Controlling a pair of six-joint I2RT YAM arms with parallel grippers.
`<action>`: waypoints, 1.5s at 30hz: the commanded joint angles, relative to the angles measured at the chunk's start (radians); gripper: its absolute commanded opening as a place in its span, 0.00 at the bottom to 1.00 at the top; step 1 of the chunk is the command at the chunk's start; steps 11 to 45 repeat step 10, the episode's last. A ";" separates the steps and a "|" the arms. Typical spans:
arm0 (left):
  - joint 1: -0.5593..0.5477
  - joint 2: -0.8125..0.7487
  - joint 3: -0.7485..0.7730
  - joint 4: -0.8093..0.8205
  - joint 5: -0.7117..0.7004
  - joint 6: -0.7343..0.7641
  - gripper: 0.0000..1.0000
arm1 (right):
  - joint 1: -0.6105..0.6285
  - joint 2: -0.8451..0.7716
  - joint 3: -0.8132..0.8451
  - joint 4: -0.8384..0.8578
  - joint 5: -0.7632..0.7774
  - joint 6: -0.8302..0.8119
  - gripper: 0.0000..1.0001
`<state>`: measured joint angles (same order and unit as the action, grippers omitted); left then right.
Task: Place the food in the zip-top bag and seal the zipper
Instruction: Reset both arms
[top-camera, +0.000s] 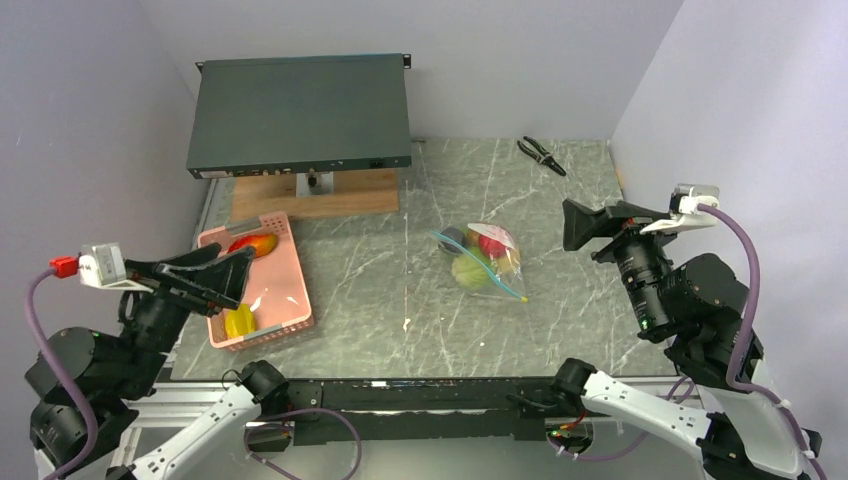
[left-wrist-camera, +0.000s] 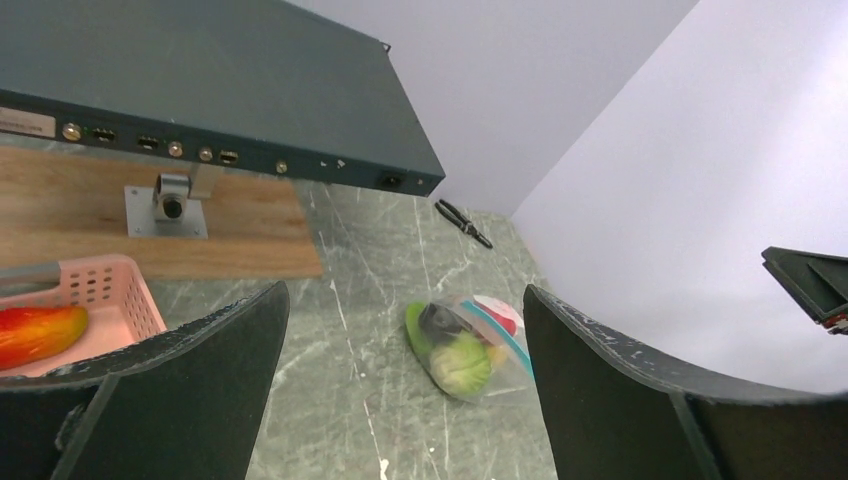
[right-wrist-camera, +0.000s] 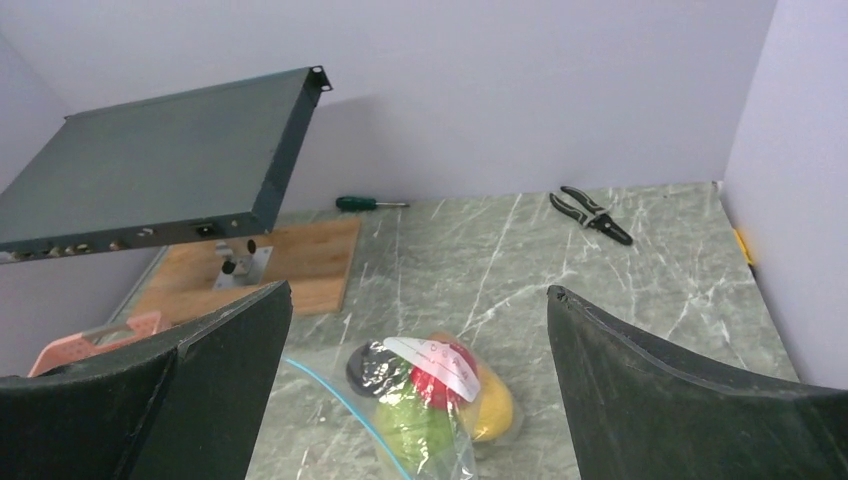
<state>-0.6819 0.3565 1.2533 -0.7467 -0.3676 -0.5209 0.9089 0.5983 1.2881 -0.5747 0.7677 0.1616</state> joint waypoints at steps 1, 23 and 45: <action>0.002 -0.027 0.007 0.062 -0.036 0.061 0.92 | 0.000 -0.002 -0.007 0.010 0.080 0.027 1.00; 0.002 -0.019 0.023 0.015 -0.039 0.055 0.92 | 0.000 -0.031 -0.072 0.024 0.167 0.090 1.00; 0.002 -0.019 0.023 0.015 -0.039 0.055 0.92 | 0.000 -0.031 -0.072 0.024 0.167 0.090 1.00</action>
